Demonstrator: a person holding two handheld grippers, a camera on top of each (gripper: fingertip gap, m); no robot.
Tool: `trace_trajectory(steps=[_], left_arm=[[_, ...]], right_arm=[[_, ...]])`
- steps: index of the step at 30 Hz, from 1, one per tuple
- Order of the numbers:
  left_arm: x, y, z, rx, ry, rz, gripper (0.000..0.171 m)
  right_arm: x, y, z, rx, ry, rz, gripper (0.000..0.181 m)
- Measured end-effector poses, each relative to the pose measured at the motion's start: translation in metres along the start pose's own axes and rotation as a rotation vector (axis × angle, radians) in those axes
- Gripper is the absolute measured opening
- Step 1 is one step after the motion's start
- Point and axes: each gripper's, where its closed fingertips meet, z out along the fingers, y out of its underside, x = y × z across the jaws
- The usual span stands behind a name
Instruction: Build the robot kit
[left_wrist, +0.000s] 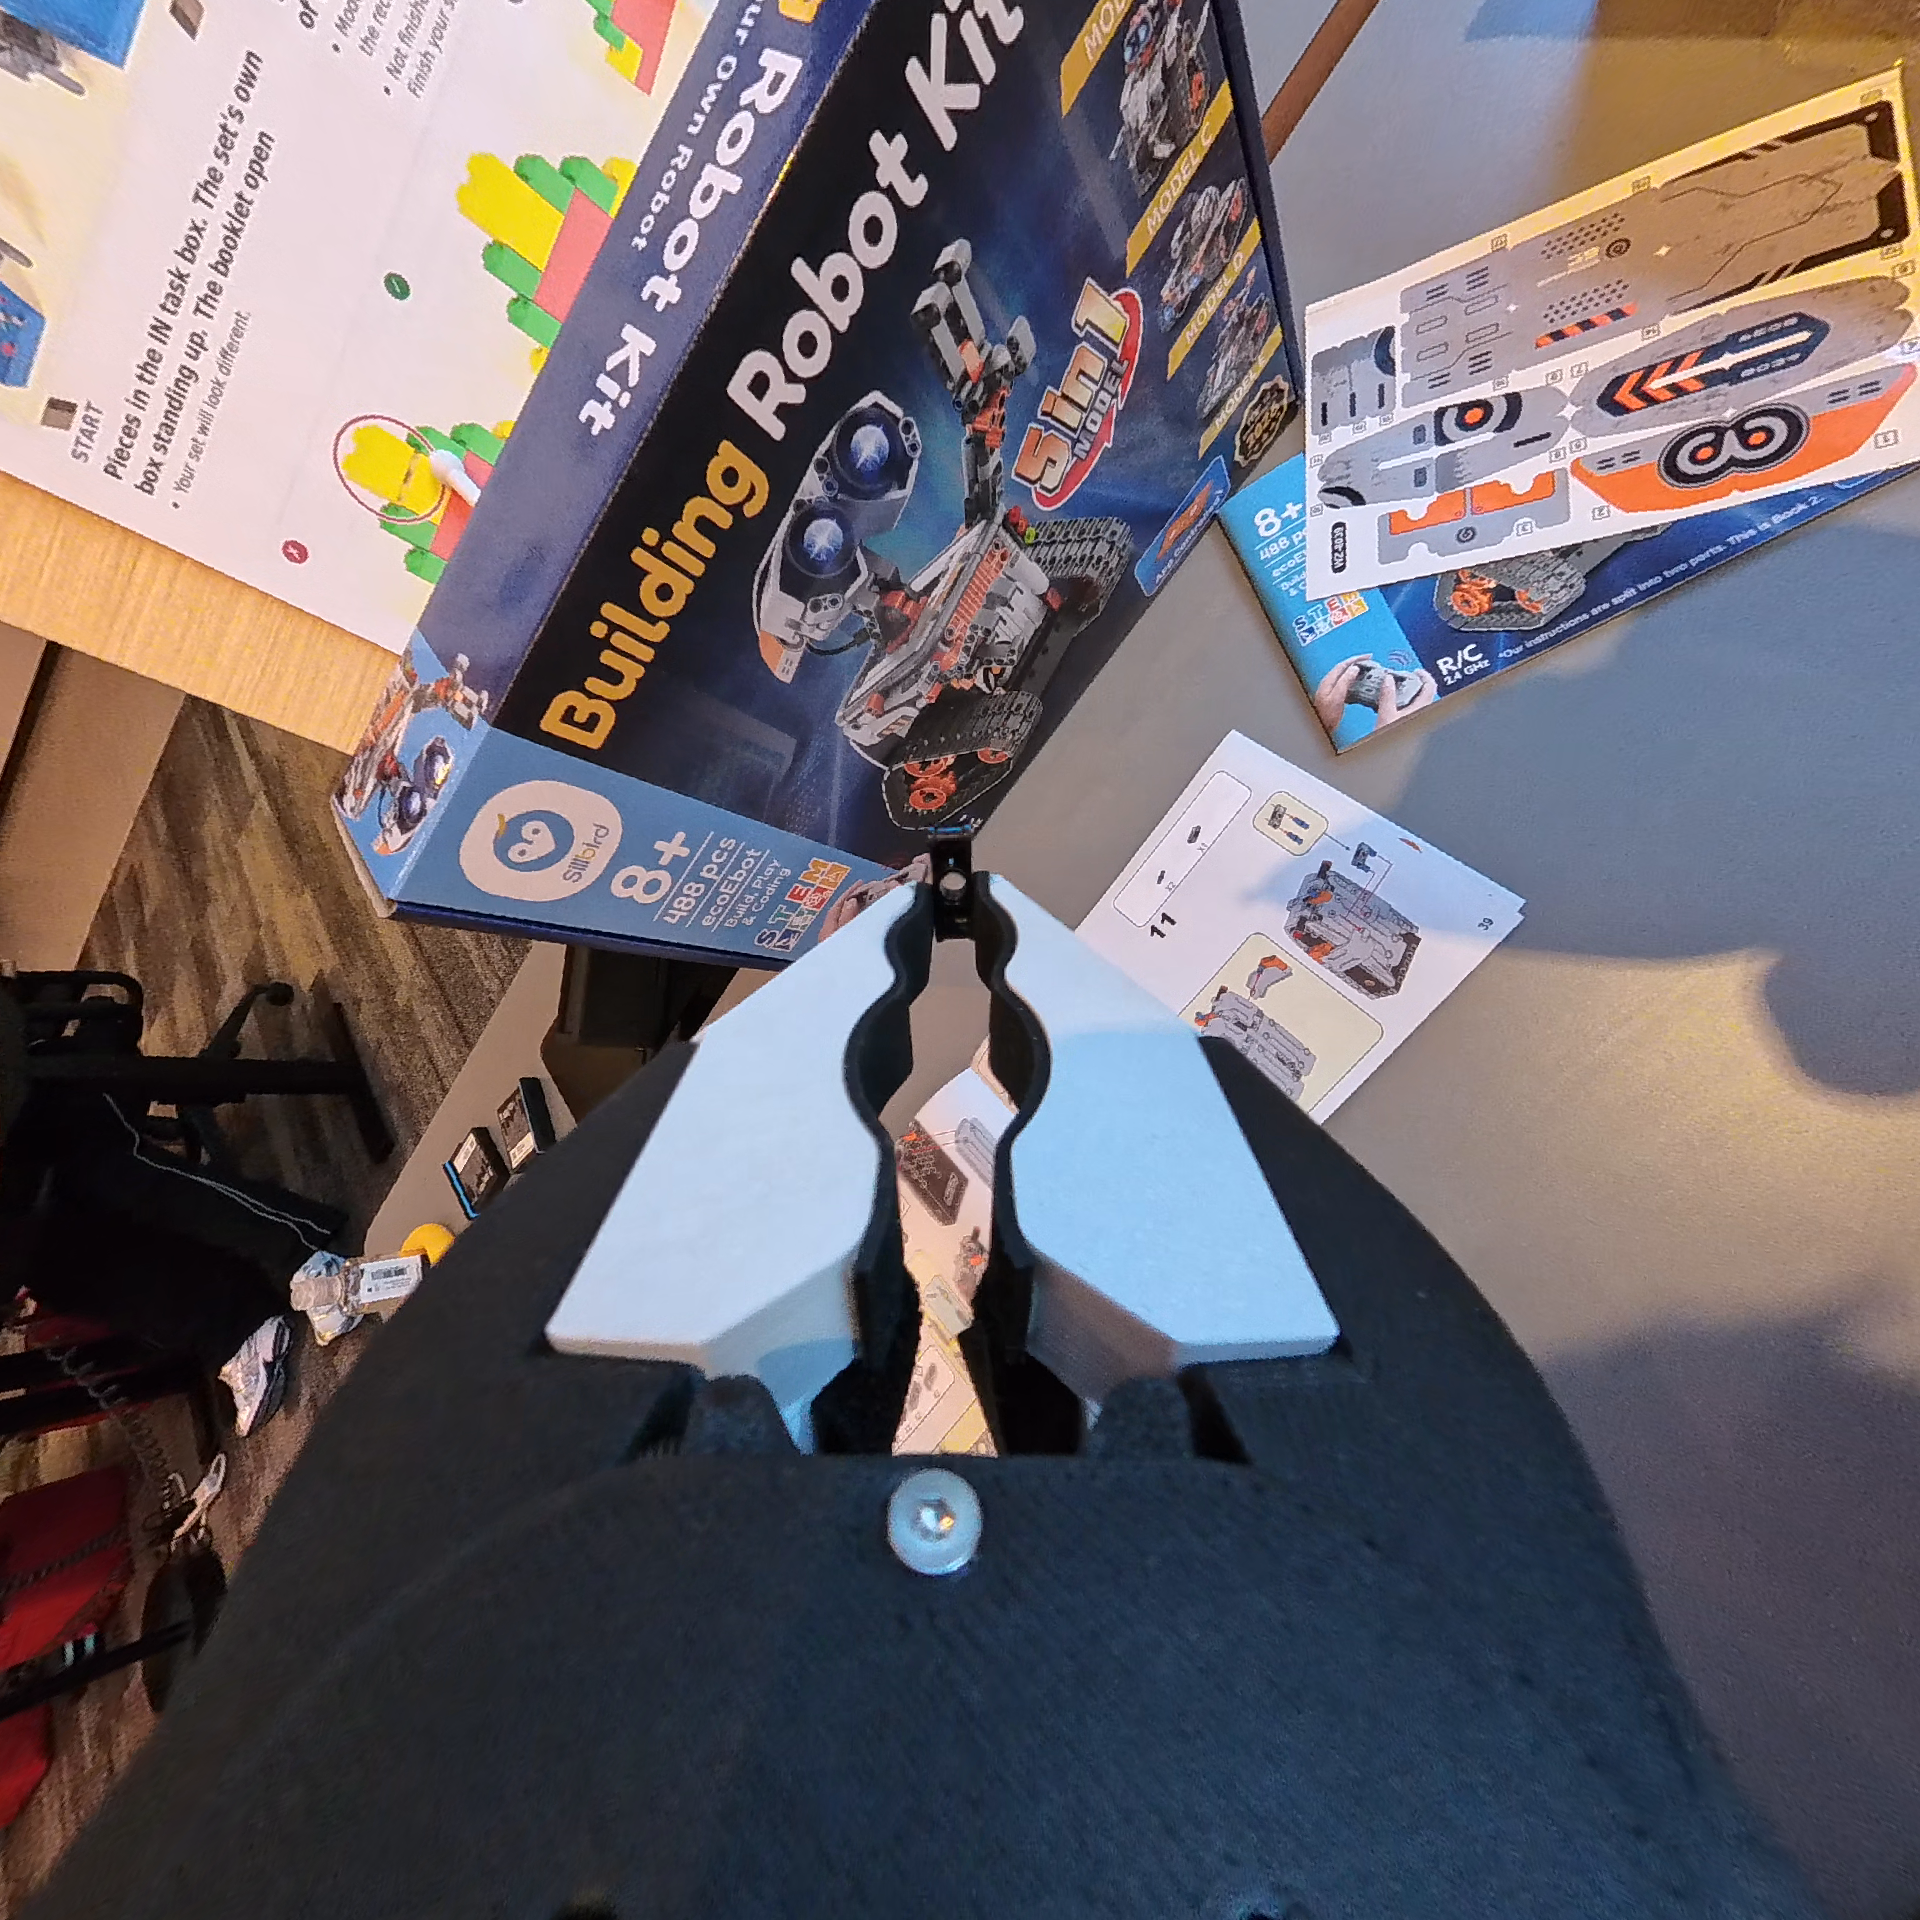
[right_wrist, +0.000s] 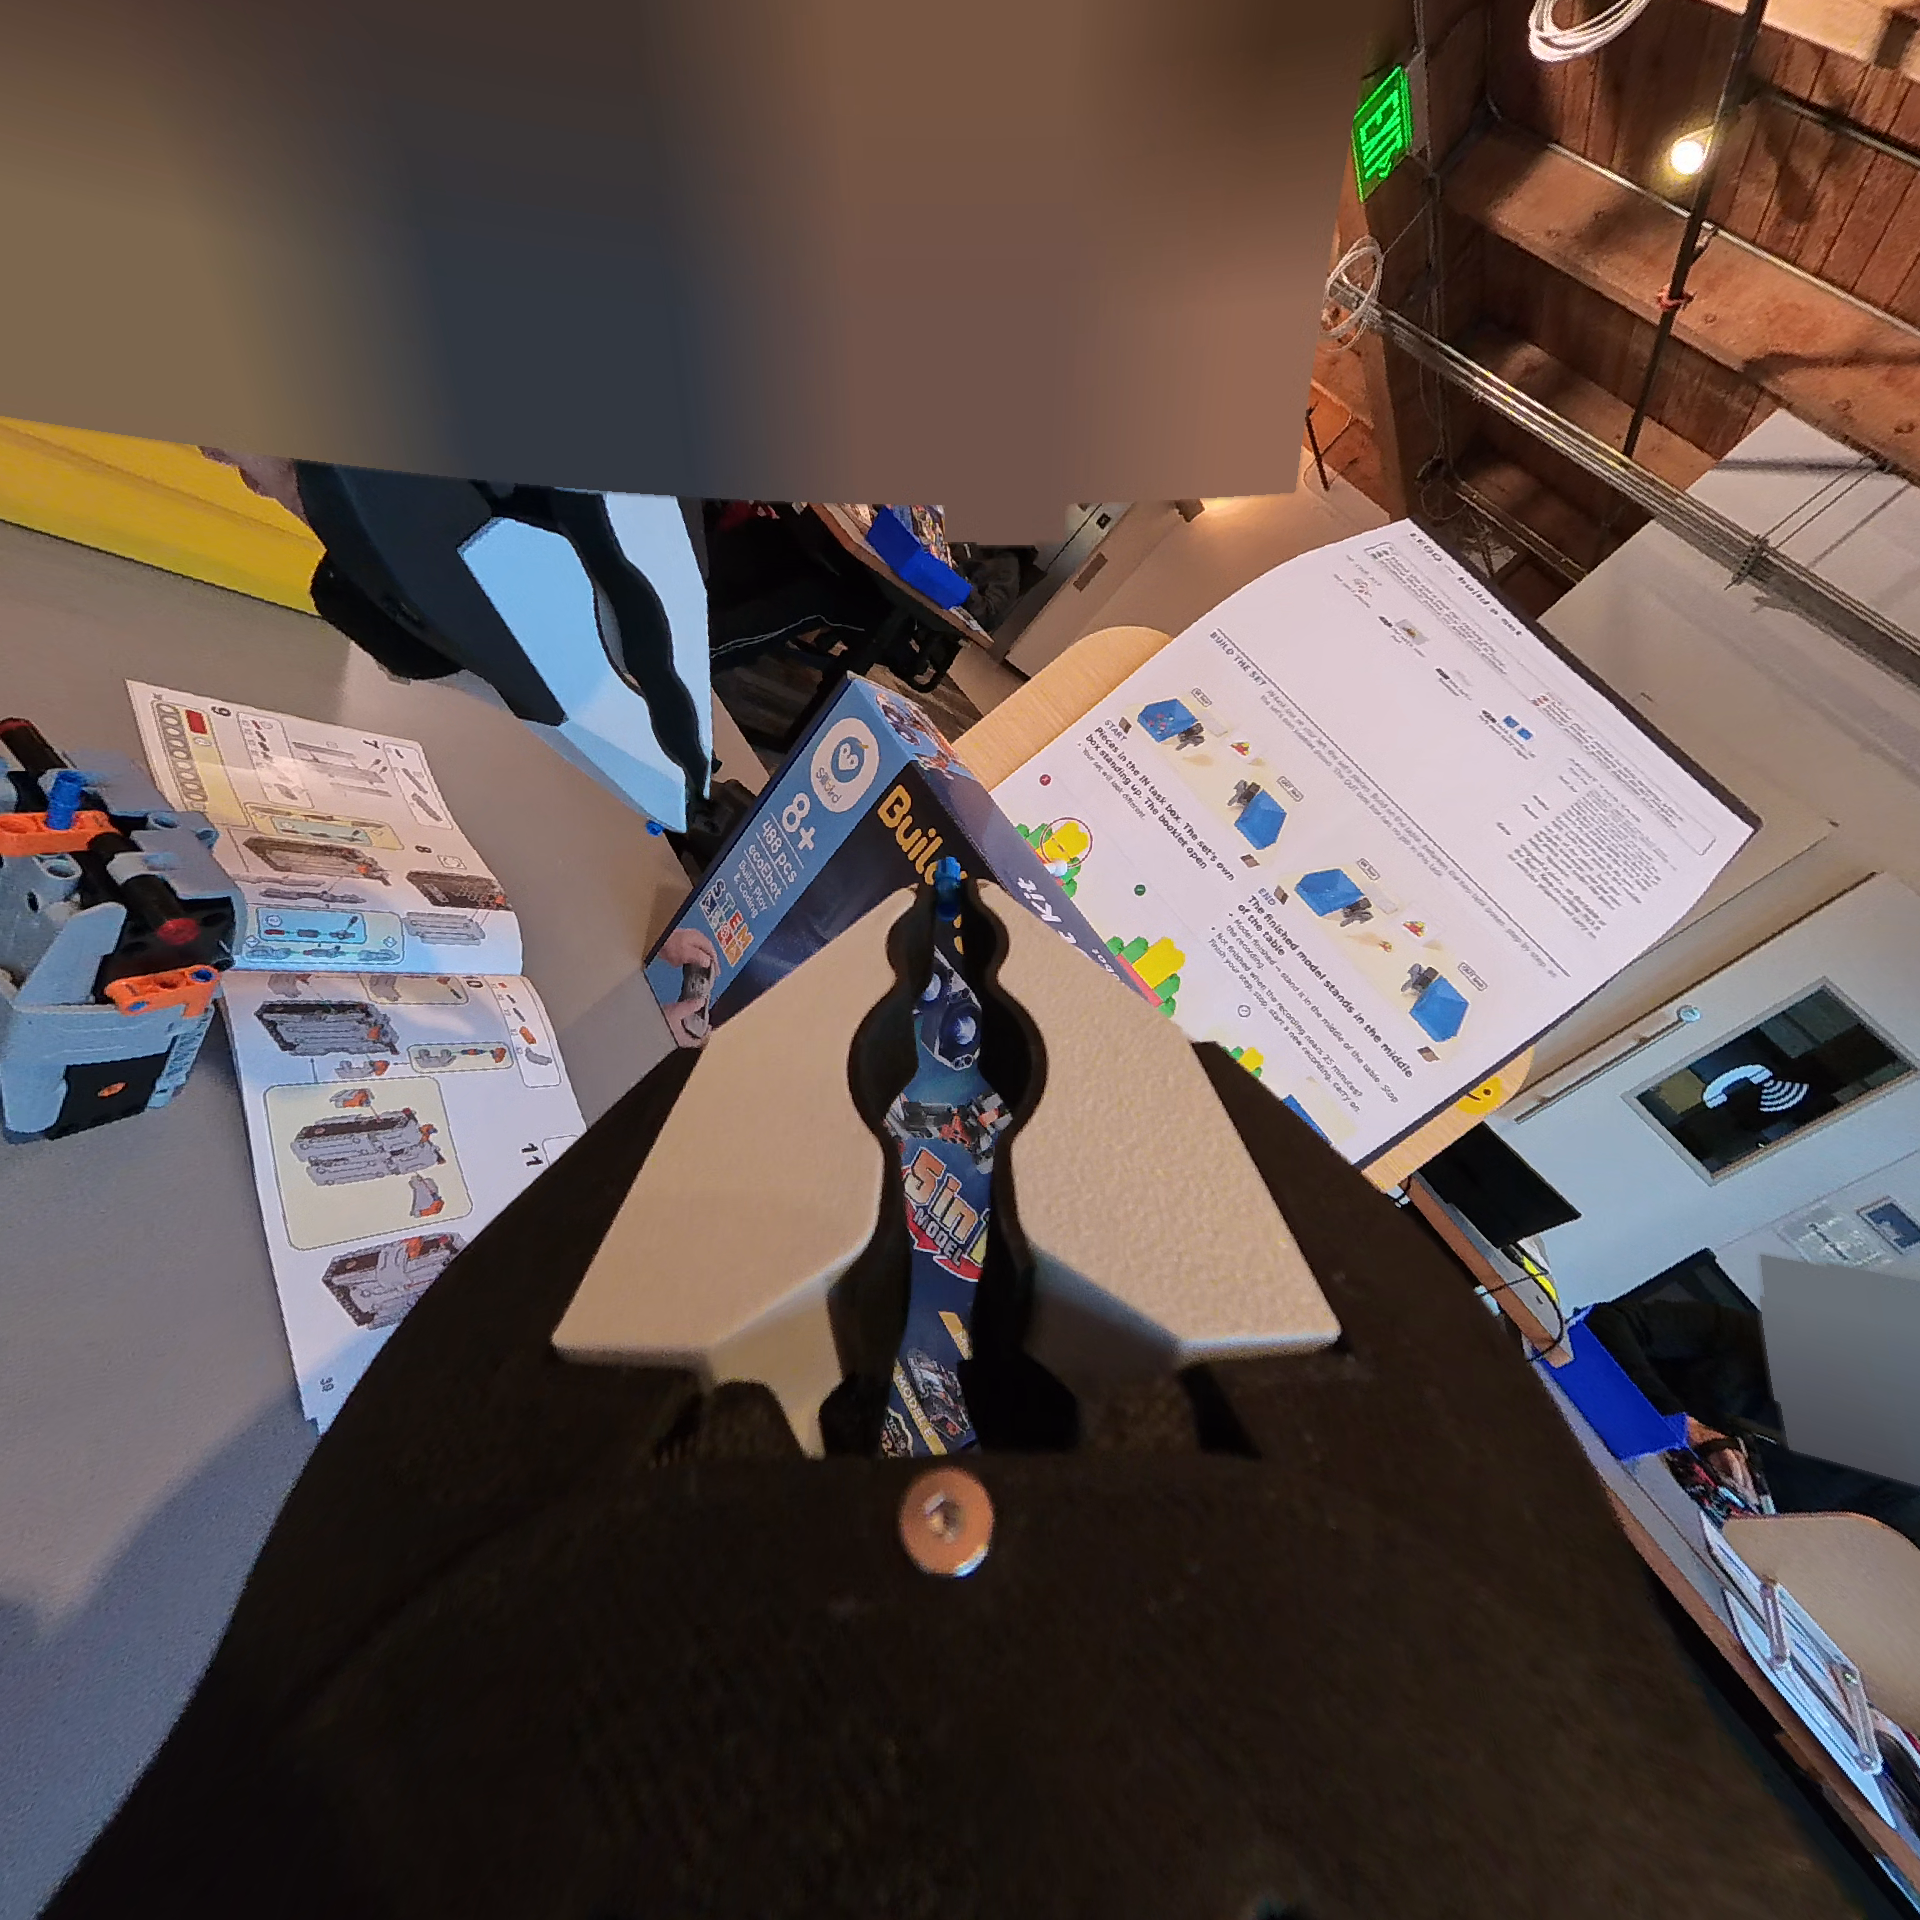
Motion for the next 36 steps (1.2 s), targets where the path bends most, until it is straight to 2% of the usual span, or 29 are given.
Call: trace_trajectory(steps=[36], left_arm=[[0.0012,0.0,-0.001,0.002,0.022,-0.022,0.005]], right_arm=[[-0.002,0.0034,0.0022,-0.014,-0.009,-0.006,0.003]])
